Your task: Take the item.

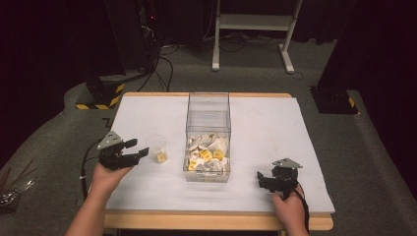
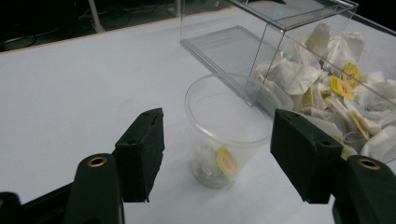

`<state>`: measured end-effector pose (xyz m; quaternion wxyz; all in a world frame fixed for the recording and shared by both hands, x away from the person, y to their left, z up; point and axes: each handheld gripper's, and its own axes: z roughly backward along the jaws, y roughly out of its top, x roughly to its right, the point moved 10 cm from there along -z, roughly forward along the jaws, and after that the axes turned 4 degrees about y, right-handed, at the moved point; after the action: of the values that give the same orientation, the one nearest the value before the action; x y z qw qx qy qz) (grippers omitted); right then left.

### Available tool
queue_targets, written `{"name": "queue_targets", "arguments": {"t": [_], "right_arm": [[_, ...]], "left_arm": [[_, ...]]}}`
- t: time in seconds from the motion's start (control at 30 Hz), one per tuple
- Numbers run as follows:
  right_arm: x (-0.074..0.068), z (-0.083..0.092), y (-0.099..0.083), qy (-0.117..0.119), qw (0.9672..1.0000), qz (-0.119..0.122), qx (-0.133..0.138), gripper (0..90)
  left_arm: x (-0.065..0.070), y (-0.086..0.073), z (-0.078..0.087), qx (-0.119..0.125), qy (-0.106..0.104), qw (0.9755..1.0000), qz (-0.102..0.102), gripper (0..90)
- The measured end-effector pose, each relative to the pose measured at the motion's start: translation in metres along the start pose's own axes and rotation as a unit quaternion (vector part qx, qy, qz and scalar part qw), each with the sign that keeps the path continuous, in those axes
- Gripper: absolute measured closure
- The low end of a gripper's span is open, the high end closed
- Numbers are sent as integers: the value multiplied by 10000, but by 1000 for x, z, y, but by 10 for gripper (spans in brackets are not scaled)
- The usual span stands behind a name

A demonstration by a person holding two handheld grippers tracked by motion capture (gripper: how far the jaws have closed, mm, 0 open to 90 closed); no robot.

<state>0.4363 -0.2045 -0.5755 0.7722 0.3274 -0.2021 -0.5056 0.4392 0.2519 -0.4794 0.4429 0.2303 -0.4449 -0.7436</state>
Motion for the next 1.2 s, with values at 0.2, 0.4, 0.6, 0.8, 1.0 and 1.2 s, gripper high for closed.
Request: {"name": "queue_targets", "arguments": {"t": [0.2,0.4,0.6,0.8,1.0,1.2], "right_arm": [[0,0,0,-1,10000,15,14,111],[0,0,0,1,10000,19,17,113],[0,0,0,4,10000,23,19,115],[-1,0,0,10,10000,34,16,118],[-1,0,0,7,10000,28,21,118],[0,0,0,12,10000,23,19,118]], "left_arm": [[-4,-15,9,-9,-10,9999,137,355],[-8,-26,13,-71,1,9999,123,355],[-9,-52,12,-303,24,9995,116,353],[-11,-82,9,-577,146,9982,56,335],[-16,-106,4,-944,363,9948,-127,290],[-13,-110,1,-1060,481,9927,-323,247]]}}
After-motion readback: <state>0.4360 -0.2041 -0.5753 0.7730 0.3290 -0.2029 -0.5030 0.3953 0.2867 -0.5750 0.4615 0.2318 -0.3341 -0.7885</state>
